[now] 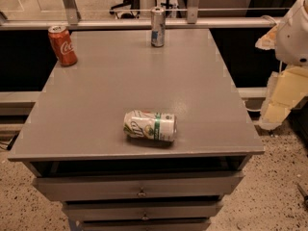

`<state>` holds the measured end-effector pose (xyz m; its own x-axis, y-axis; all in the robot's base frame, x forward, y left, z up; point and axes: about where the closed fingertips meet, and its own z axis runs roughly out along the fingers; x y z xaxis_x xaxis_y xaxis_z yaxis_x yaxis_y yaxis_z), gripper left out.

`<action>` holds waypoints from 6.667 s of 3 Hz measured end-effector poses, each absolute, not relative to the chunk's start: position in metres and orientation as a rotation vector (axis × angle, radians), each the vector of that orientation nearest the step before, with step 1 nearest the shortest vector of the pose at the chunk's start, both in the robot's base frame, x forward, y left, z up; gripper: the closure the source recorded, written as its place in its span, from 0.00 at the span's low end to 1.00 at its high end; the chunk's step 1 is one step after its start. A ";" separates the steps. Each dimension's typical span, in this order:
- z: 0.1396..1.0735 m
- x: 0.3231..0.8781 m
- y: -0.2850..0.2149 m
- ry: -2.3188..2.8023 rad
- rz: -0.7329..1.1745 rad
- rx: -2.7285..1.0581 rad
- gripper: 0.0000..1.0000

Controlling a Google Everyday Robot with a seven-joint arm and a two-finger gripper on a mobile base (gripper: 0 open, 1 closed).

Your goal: Move redbull can near 7up can

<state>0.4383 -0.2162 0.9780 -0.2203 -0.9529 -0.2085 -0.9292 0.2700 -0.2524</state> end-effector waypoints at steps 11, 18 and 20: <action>0.935 0.834 -0.073 1.761 0.279 -0.829 0.00; 0.953 0.800 -0.061 1.706 0.437 -0.806 1.00; 0.940 0.708 -0.066 1.707 0.512 -0.848 1.00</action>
Offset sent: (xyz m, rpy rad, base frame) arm 0.1020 0.0169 -0.0260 0.2450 -0.0372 0.0443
